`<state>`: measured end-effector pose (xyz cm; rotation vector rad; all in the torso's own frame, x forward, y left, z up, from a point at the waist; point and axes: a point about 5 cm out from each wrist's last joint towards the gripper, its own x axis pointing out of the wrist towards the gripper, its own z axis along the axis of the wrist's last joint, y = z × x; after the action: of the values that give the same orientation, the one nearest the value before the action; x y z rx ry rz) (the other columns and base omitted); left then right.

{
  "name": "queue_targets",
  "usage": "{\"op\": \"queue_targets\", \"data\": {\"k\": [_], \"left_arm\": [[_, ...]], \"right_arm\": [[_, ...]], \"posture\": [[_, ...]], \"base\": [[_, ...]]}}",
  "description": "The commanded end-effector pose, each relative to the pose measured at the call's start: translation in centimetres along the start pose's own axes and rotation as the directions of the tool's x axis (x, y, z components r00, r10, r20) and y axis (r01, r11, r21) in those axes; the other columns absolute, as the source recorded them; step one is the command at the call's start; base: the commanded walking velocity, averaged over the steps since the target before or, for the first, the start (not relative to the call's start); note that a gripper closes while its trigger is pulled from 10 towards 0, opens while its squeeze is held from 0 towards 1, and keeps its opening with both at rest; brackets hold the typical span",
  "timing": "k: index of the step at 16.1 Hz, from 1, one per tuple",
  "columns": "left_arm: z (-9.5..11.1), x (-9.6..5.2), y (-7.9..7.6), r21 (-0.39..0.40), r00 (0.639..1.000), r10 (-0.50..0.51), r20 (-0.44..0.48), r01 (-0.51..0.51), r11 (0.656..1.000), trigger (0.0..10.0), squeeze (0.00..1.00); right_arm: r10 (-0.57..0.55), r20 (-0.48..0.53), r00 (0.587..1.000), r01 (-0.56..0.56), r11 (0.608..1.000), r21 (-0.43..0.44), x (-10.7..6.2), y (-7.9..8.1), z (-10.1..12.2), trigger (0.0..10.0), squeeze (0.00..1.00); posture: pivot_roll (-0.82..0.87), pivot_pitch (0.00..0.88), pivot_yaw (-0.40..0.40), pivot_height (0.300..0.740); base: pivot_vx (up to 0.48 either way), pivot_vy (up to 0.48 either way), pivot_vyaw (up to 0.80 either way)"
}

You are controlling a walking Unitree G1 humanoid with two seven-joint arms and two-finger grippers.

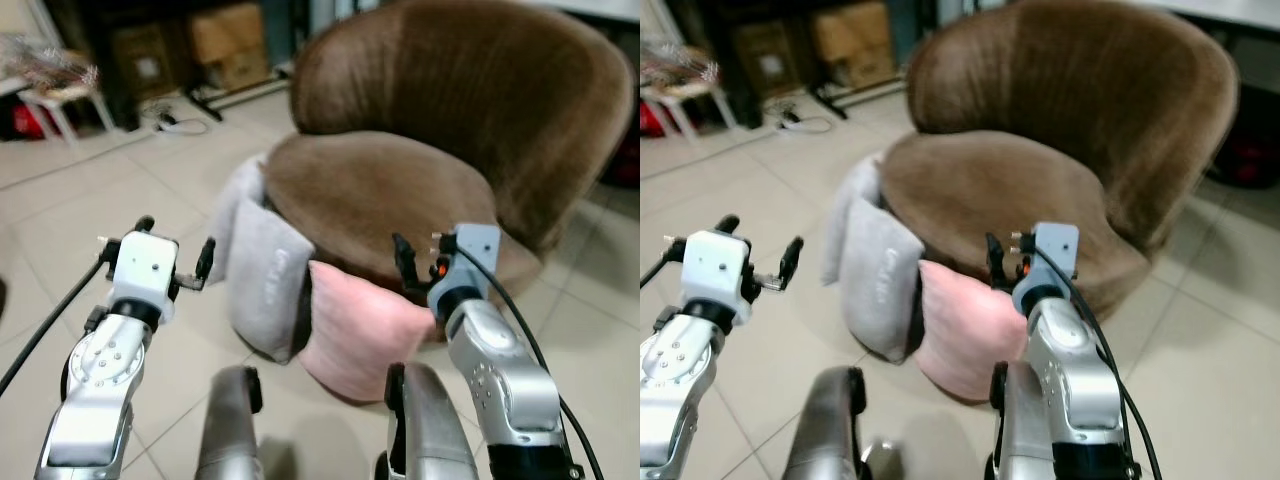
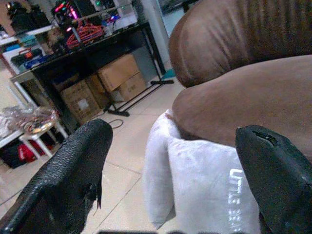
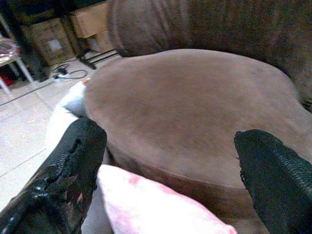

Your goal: Move the pillow to the sofa from floor

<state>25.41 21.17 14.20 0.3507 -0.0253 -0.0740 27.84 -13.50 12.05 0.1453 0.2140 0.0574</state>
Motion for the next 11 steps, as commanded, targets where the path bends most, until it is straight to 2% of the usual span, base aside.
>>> {"op": "queue_targets", "data": {"k": [1,2,5,7,10,11], "left_arm": [[0.0,0.05,0.01,0.002,1.0,0.006,-0.007,-0.006,1.0,10.0,0.0],[0.03,-0.07,-0.06,0.006,1.0,0.006,-0.005,-0.006,1.0,10.0,0.0],[-0.17,-0.67,-0.18,-0.026,1.0,-0.01,0.003,0.01,1.0,10.0,0.0],[-0.15,-0.64,-0.06,-0.019,1.0,-0.011,0.002,0.011,1.0,10.0,0.0],[-0.07,-0.58,0.03,-0.018,1.0,-0.013,0.004,0.013,1.0,10.0,0.0],[-0.08,-0.57,0.0,-0.013,1.0,-0.013,0.003,0.013,1.0,10.0,0.0]], "right_arm": [[0.0,0.022,1.0,0.001,1.0,-0.014,0.04,0.07,0.52,10.0,0.0],[0.003,0.023,1.0,-0.003,1.0,-0.016,0.1,0.12,0.57,10.0,0.0],[0.023,0.035,0.999,-0.021,0.999,-0.049,0.48,0.26,0.93,10.0,0.0],[0.044,0.052,0.998,-0.04,0.995,-0.088,0.6,0.54,1.24,10.0,0.0],[0.045,0.045,0.998,-0.041,0.996,-0.078,0.59,0.55,1.12,10.0,0.0],[0.034,0.042,0.999,-0.031,0.997,-0.065,0.57,0.39,1.01,10.0,0.0]], "posture": [[-0.05,0.0,0.034,0.485],[-0.04,0.0,0.002,0.485],[-0.03,0.0,-0.008,0.485],[-0.03,0.0,-0.006,0.485],[-0.03,0.0,-0.006,0.485],[-0.03,0.0,-0.006,0.485]], "base": [[0.0,0.0,0.0],[0.0,0.0,0.0],[0.097,0.0,0.0],[0.311,0.0,0.74],[0.317,0.0,0.78],[0.315,0.0,0.0]]}}
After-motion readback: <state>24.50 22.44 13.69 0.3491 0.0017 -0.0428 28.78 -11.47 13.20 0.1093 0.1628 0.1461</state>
